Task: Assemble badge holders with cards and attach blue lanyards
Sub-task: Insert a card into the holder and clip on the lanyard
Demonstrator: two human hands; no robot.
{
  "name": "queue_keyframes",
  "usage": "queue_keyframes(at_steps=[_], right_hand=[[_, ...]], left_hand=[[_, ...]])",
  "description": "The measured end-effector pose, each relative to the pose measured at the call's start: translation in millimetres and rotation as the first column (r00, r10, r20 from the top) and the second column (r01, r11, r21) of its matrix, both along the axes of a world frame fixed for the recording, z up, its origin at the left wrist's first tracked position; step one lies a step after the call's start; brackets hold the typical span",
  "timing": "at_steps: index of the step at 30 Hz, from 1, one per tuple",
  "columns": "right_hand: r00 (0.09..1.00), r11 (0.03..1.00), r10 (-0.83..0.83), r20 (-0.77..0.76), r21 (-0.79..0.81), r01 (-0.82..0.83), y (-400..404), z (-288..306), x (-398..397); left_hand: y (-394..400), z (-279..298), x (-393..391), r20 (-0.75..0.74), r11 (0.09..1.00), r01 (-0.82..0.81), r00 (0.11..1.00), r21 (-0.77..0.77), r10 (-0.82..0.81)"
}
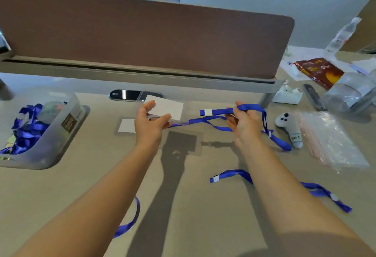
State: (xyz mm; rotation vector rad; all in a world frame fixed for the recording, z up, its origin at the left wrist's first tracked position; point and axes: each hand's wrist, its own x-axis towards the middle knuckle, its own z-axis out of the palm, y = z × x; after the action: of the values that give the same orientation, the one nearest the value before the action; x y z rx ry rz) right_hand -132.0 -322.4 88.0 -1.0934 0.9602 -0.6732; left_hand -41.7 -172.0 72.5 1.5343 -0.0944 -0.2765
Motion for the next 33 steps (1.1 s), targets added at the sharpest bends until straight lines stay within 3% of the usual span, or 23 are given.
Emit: queue_keyframes(at_steps=[8, 13, 19, 24, 30, 33], right_hand=[[0.975, 0.977, 0.141, -0.171, 0.186, -0.108, 57, -99, 39], [0.963, 0.936, 0.195, -0.187, 0.328, -0.126, 78, -115, 55], [0.94, 0.925, 0.244, -0.24, 0.349, -0.152, 92, -122, 63], [0.856, 0.934, 0.324, -0.404, 0.278, -0.222, 93, -121, 59], [0.733, 0.886, 0.417, -0.538, 0.061, -0.459, 110, -109, 42], [0.699, 0.819, 0.453, -0.553, -0.051, -0.571, 120, -97, 31]], left_hand=[[66, -90, 37, -0.094, 0.978, -0.08, 0.991, 0.194, 0.1], [89, -109, 45, -0.095, 0.962, -0.103, 0.987, 0.254, 0.13], [108, -117, 56, -0.094, 0.921, -0.032, 0.993, 0.388, 0.074], [120, -115, 55, -0.118, 0.804, 0.111, 0.992, 0.584, -0.052], [133, -105, 49, -0.162, 0.452, 0.262, 0.955, 0.853, -0.247], [140, -96, 37, -0.154, 0.422, 0.25, 0.956, 0.872, -0.248]])
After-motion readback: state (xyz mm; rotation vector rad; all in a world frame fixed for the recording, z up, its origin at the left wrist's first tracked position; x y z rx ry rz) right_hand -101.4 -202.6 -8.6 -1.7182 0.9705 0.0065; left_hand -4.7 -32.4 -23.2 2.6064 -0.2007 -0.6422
